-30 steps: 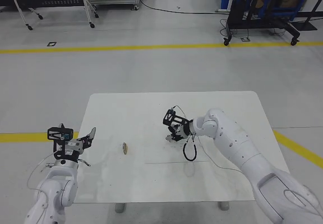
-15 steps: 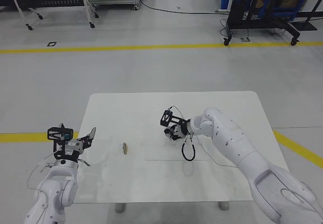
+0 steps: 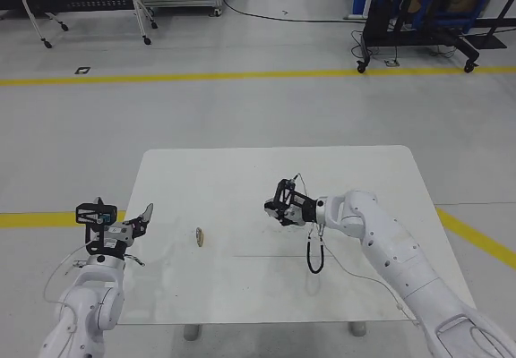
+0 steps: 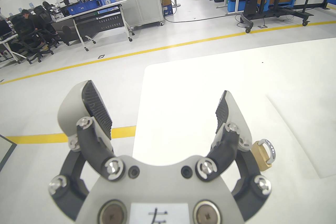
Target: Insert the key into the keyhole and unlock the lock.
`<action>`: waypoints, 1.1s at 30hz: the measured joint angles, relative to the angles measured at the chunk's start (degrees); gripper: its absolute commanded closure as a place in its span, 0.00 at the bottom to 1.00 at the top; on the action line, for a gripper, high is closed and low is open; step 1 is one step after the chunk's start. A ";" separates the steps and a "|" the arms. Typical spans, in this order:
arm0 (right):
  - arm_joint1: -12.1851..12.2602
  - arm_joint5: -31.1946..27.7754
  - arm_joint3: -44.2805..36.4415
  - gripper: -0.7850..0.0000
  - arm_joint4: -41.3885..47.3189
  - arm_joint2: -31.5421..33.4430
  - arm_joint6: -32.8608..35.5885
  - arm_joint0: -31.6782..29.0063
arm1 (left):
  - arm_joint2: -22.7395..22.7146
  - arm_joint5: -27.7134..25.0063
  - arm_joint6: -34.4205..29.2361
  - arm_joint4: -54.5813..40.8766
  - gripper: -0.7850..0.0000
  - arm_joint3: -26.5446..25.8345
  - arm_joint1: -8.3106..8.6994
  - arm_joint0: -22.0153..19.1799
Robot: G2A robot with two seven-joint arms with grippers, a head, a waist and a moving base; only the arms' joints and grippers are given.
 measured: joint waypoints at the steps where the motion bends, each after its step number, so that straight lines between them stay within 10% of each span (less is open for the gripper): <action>1: -0.03 0.00 0.14 1.00 0.10 -0.12 0.17 0.19 | 0.00 0.00 0.00 0.00 0.00 0.00 0.00 0.00; 11: -0.07 -1.73 0.51 1.00 2.32 0.11 -1.98 -0.25 | 0.26 -1.13 -0.21 -1.13 0.00 -0.51 -0.03 0.05; 16: 0.13 -8.99 1.91 1.00 11.35 1.30 -15.38 -1.34 | 0.25 -24.86 -8.93 -24.82 0.00 -2.51 0.56 -0.33; 21: 1.61 -8.94 1.69 1.00 22.98 -6.02 -25.20 -0.54 | 6.90 -46.35 -36.99 -55.07 0.00 2.42 2.20 -9.42; 25: 1.81 -8.95 1.69 1.00 25.50 -7.46 -25.50 -0.20 | 8.94 -44.78 -50.59 -69.81 0.00 3.23 2.32 -11.95; 33: 1.79 -8.95 1.69 1.00 24.71 -7.16 -25.46 -0.24 | 8.53 -44.79 -43.30 -61.61 0.12 3.16 2.31 -11.13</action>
